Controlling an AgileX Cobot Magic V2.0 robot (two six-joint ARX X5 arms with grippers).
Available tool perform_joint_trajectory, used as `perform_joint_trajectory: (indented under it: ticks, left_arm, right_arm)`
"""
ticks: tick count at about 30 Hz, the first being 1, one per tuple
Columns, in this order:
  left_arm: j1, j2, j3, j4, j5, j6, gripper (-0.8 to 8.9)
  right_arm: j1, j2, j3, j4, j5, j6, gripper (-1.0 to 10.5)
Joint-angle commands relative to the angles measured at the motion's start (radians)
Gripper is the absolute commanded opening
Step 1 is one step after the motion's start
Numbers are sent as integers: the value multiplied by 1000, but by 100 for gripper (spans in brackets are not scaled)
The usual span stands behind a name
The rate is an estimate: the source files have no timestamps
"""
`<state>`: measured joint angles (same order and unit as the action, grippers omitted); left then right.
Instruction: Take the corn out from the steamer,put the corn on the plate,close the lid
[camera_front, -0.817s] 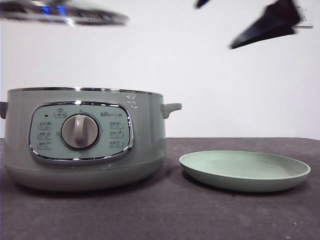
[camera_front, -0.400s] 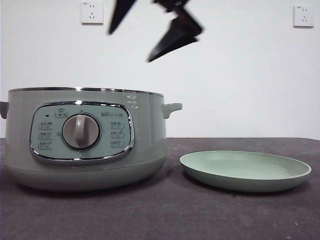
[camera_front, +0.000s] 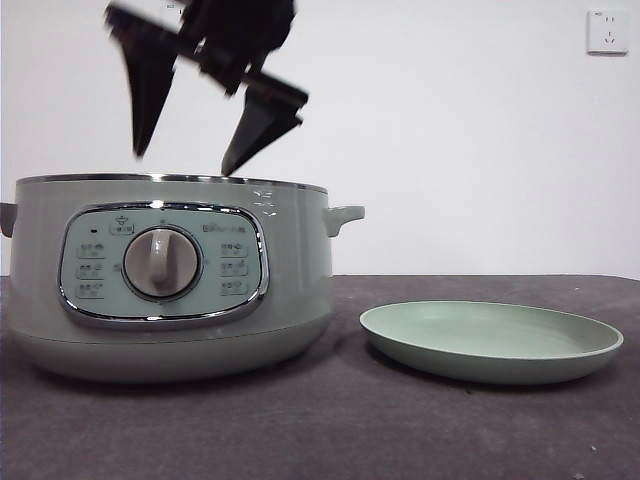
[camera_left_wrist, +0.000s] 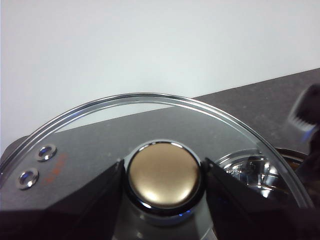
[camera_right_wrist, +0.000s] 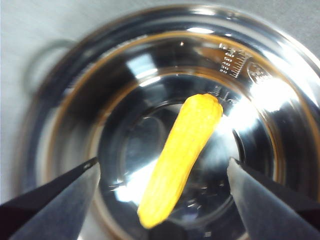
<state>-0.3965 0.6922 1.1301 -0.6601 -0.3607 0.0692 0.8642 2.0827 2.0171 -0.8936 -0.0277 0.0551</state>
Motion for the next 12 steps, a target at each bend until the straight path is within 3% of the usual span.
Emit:
perform_joint_trajectory:
  ticks: [1,10,12]
  left_arm:
    - [-1,-12,17,45,-6,14,-9]
    - [-1,-12,17,37,-5,14,-9]
    - [-1,-12,17,36,-5,14,-9]
  right_arm:
    - [10,54,3,3,12,-16,426]
    - [5,161,2,19,12,-19,390]
    - [5,178,2,23,11,-19,299]
